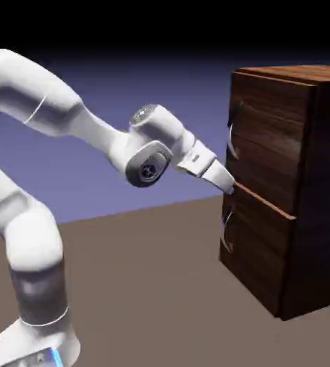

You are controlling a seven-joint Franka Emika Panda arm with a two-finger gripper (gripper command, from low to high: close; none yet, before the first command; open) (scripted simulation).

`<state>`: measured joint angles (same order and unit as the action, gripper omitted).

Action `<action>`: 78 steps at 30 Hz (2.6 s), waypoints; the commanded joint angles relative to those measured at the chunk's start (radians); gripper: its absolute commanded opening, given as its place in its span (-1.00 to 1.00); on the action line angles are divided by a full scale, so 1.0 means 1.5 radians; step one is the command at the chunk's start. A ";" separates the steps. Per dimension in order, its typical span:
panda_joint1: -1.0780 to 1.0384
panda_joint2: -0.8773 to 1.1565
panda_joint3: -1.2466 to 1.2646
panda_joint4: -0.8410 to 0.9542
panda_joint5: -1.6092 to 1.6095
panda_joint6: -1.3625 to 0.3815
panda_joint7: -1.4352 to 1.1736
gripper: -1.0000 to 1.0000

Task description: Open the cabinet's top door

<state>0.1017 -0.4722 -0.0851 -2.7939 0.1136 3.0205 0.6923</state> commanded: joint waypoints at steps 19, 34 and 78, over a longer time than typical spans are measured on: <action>0.421 0.459 -0.400 0.075 0.534 -0.078 -0.229 0.00; 0.754 0.822 -0.715 0.135 0.955 -0.139 -0.409 0.00; 1.275 1.365 -1.291 0.042 1.673 -0.624 -0.848 -1.00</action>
<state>2.0138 1.5753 -2.0223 -2.7314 2.6230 2.0833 -0.5797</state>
